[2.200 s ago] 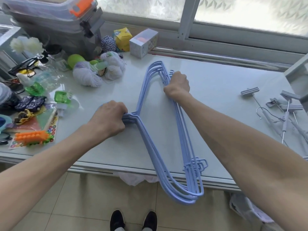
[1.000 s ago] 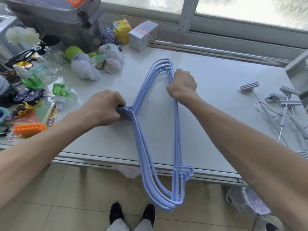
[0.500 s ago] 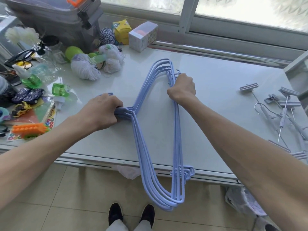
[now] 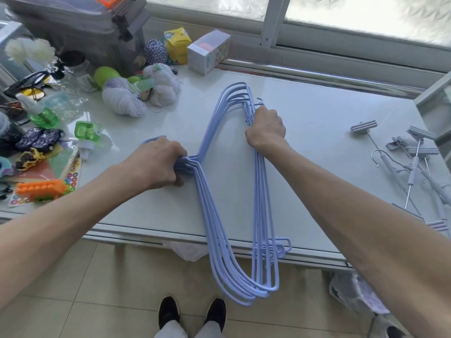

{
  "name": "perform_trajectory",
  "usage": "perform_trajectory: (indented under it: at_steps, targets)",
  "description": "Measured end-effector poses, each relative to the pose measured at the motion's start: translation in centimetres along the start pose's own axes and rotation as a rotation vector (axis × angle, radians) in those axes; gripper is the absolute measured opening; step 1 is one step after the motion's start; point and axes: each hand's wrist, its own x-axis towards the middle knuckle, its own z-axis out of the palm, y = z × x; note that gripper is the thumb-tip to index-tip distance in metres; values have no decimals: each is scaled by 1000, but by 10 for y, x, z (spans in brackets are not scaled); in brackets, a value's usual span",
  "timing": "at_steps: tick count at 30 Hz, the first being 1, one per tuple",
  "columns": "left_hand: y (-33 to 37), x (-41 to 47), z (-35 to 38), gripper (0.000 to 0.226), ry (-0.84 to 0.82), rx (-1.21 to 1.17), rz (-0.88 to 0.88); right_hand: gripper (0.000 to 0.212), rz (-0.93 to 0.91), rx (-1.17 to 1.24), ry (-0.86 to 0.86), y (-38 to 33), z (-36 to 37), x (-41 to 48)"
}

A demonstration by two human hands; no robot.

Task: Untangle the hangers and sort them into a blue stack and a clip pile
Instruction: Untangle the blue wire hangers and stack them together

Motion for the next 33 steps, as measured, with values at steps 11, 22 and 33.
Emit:
perform_trajectory:
  at_steps: [11,22,33]
  targets:
    - [-2,-3,6,47,126,0,72,30,22,21,-31,-5,6,-2]
    - [-9,-4,3,45,112,-6,108,26,118,130,-52,-2,3,0]
    - [-12,-7,-2,37,91,-70,60,39,153,231,48,-3,8,10]
